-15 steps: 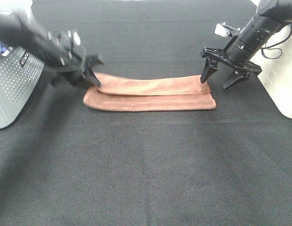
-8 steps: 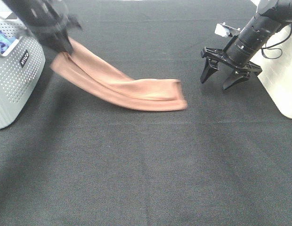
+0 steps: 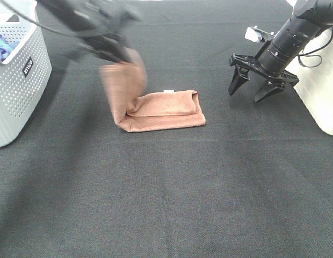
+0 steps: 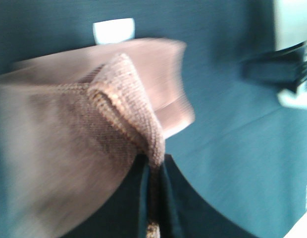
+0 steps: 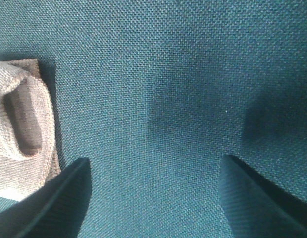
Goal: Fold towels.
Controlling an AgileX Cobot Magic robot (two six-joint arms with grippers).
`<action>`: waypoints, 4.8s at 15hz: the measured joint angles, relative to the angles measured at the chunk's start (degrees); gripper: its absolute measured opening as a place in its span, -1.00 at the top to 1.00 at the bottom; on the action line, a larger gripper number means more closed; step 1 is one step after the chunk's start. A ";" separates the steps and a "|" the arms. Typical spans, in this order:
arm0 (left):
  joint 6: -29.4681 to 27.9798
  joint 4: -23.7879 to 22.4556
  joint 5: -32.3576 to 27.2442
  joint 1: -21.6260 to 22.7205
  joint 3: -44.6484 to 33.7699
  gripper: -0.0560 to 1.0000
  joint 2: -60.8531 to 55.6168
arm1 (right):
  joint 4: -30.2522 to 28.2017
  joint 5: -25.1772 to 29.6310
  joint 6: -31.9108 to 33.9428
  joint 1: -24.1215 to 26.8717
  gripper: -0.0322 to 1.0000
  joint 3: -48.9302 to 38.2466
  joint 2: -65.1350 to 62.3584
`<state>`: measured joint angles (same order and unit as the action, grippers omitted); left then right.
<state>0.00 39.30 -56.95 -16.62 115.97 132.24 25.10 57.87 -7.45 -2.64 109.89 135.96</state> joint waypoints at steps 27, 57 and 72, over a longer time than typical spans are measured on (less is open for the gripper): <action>2.35 11.46 7.62 3.61 14.50 -0.20 12.61 | 28.19 4.24 -18.28 -5.33 -0.39 0.00 -0.17; 4.87 -10.66 -12.49 5.04 19.37 -0.20 -8.25 | -7.73 11.29 6.59 -4.58 -0.39 0.06 -18.56; 0.00 -36.33 -12.55 4.98 -56.55 -0.20 -74.26 | -21.66 8.59 7.45 -4.64 -0.39 -53.51 -78.72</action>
<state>0.00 2.98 -69.50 -11.63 59.42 57.98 3.44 66.46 0.00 -7.28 56.38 57.24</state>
